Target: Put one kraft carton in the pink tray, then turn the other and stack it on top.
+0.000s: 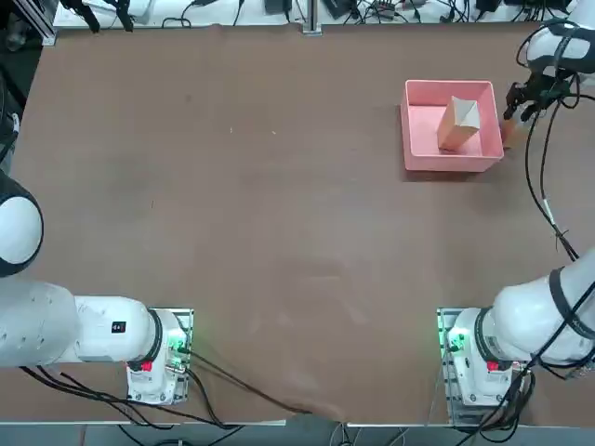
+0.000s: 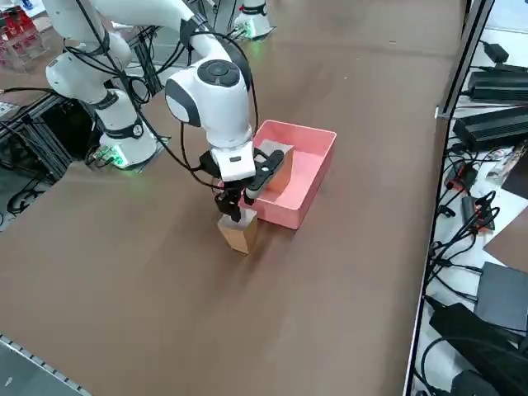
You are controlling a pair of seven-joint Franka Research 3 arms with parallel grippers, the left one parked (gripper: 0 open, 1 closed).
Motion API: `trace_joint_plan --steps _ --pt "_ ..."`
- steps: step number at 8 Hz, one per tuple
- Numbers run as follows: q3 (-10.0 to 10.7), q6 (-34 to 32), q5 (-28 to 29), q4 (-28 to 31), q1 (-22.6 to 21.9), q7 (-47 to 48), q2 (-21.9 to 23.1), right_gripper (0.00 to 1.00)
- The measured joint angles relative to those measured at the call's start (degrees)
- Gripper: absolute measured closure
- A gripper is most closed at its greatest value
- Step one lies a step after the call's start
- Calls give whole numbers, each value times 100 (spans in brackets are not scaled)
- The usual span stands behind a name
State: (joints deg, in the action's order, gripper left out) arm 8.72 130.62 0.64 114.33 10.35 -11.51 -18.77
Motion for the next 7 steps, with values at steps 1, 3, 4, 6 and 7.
trace_joint_plan --steps 1,3,4,6,7 --pt "-1 24 0 1 0 0 -43 47" --pt "-1 107 0 2 0 -1 -129 59" --pt "-1 139 0 2 0 0 -166 69" --pt "-7 167 -3 2 -1 -16 -197 92" --pt "-15 177 -7 -7 -2 -89 -188 98"
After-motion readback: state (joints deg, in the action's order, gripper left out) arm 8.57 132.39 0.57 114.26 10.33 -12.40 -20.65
